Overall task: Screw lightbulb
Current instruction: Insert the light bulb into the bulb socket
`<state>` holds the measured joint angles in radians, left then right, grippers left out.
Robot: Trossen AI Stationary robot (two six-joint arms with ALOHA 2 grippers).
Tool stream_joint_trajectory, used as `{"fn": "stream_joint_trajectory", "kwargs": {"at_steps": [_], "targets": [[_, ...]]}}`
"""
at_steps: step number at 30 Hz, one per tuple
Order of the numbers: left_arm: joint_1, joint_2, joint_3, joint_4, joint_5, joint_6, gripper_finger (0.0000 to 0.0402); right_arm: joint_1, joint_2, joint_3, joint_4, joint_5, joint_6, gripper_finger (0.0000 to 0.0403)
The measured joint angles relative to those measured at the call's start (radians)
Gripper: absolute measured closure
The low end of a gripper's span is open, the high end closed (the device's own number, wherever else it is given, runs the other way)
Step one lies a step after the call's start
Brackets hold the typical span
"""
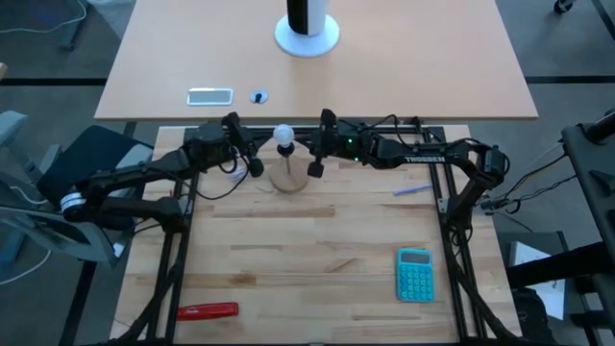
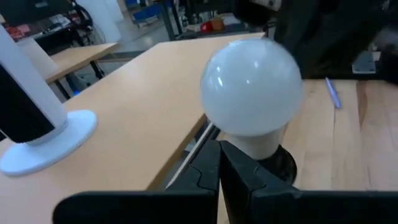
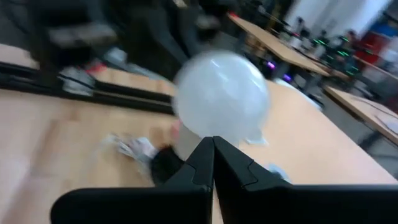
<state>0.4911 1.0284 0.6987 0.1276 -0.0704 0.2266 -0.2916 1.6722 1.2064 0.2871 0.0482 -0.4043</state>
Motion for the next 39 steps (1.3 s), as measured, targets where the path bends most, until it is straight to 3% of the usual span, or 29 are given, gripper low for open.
{"fn": "stream_joint_trajectory", "kwargs": {"at_steps": [4,10,18,28,32,39], "targets": [[0.000,-0.030,0.000,-0.033,0.002,-0.001,0.0401,-0.002,0.000,0.000,-0.017,0.089,-0.005,0.0403],[0.000,-0.043,0.000,-0.013,0.125,0.000,0.0401,-0.019,0.000,0.000,-0.011,0.096,0.018,0.0403],[0.002,0.012,0.000,0.041,0.084,0.000,0.0401,-0.018,-0.002,-0.001,0.042,-0.044,0.030,0.0403],[0.003,0.022,0.000,0.056,0.026,0.000,0.0401,-0.001,-0.002,-0.001,0.038,-0.117,0.028,0.0403],[0.003,0.021,0.000,0.051,0.026,0.000,0.0401,0.000,-0.002,-0.001,0.024,-0.100,0.024,0.0403],[0.003,-0.027,0.000,-0.004,0.032,0.000,0.0401,-0.002,-0.008,-0.001,-0.025,0.062,-0.016,0.0403]]}}
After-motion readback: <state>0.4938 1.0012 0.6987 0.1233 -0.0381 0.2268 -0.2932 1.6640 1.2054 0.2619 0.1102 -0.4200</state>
